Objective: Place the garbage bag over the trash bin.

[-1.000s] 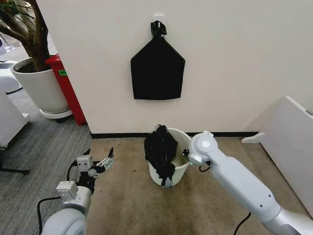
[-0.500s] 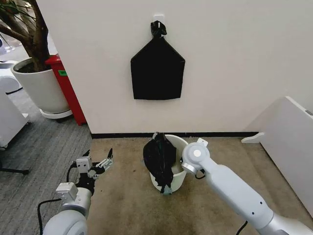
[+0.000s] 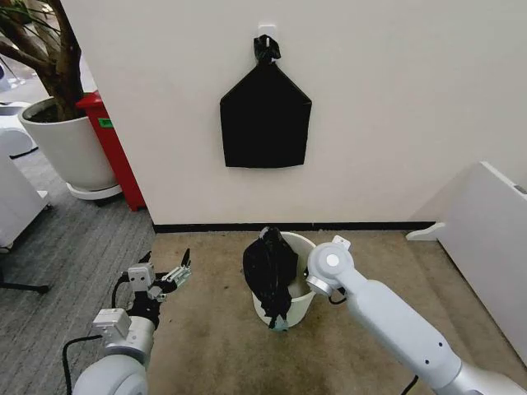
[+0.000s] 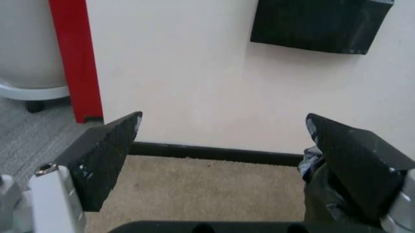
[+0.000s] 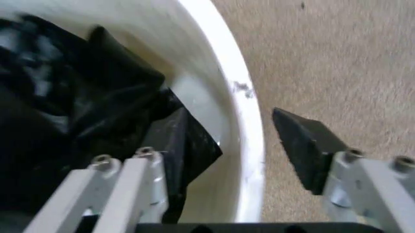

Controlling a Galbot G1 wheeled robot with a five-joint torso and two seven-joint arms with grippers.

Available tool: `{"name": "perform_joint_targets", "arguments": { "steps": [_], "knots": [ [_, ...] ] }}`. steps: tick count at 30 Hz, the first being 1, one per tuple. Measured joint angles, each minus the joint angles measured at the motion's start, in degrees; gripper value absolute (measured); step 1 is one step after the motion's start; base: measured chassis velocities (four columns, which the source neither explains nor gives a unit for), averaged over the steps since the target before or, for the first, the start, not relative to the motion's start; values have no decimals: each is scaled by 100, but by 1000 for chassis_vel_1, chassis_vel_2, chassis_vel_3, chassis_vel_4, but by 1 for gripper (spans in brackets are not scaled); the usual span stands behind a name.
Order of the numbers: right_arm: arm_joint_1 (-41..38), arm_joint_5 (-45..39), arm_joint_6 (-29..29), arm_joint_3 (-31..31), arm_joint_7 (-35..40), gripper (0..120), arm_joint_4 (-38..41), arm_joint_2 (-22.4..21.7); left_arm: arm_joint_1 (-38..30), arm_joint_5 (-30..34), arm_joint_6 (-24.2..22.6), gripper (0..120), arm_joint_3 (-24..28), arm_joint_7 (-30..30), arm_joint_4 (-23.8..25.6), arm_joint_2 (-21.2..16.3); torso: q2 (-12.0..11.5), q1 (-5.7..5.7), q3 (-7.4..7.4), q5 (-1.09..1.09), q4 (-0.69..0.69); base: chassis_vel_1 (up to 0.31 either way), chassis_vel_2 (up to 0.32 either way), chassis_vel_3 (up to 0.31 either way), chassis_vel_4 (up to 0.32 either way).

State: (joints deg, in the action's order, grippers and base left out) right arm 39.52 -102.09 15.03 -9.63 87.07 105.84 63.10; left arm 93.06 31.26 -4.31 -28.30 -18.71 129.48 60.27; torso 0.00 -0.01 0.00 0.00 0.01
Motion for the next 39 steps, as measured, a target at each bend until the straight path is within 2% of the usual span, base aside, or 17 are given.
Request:
{"name": "perform_joint_targets", "arguments": {
  "steps": [3,6,7,9,12,13,15,16,17,20,22,25,27,30,34,36,39],
  "knots": [
    [110,-4,46,168,-77,62,547,-275,-205,219,-136,100,3,-54,2,-253,0,0,0,-1,0,0,0,0,0],
    [460,138,139,506,-332,71,1059,-502,-538,535,-364,100,78,-170,-49,-485,0,0,0,0,0,0,0,0,0],
    [460,138,139,506,-332,71,1059,-502,-538,535,-364,100,78,-170,-49,-485,0,0,0,0,0,0,0,0,0],
    [980,594,352,868,-923,83,1548,-788,-916,968,-634,100,257,-330,-91,-699,0,0,0,0,-3,0,0,0,0],
    [1514,1147,649,1230,-1715,91,1940,-1030,-1202,1246,-858,100,458,-448,-158,-870,0,0,0,2,-6,0,0,0,0],
    [1826,1577,773,1397,-2293,97,2112,-1161,-1346,1374,-983,100,606,-507,-218,-957,0,0,0,-1,-5,0,0,0,0],
    [1987,1842,801,1461,-2578,98,2180,-1202,-1429,1448,-1076,100,684,-546,-245,-1007,0,0,0,-3,-4,0,0,0,0],
    [2191,2260,793,1525,-2926,99,2246,-1218,-1503,1526,-1193,100,747,-582,-262,-1051,0,0,0,-1,-3,0,0,0,0],
    [2475,2932,662,1599,-3360,100,2297,-1184,-1639,1692,-1505,100,851,-709,-277,-1125,0,0,0,1,0,0,0,0,0],
    [3131,4392,56,1704,-4487,100,2243,-1029,-1965,2084,-2017,100,1016,-909,-314,-1239,0,0,0,0,-1,0,0,0,0],
    [3242,4703,-60,1717,-4705,100,2195,-1012,-2047,2145,-2103,100,1040,-929,-330,-1260,0,0,0,0,-1,0,0,0,0],
    [3749,6455,-994,1854,-5882,100,1764,-897,-2477,2356,-2417,100,1187,-987,-490,-1367,0,0,0,0,-2,0,0,0,0],
    [3896,7115,-1513,1957,-6198,100,1541,-795,-2770,2484,-2573,100,1273,-1069,-602,-1383,0,1,0,0,-1,0,0,0,0],
    [3986,7361,-1647,2097,-6304,100,1484,-691,-3040,2720,-2717,100,1422,-1247,-651,-1372,-1,1,0,0,1,0,0,0,0],
    [4159,7493,-1683,2268,-6307,100,1530,-548,-3856,3794,-3092,100,2219,-2165,-678,-1270,0,1,0,-1,-1,0,0,0,0],
    [4168,7494,-1681,2270,-6300,100,1535,-541,-3932,3900,-3125,100,2295,-2269,-683,-1258,-1,1,0,-1,-2,0,0,0,0],
    [4195,7439,-1635,2272,-6195,100,1557,-483,-4467,4557,-3326,100,2848,-2990,-778,-1168,0,1,0,0,-2,0,0,0,0]
  ]
}}
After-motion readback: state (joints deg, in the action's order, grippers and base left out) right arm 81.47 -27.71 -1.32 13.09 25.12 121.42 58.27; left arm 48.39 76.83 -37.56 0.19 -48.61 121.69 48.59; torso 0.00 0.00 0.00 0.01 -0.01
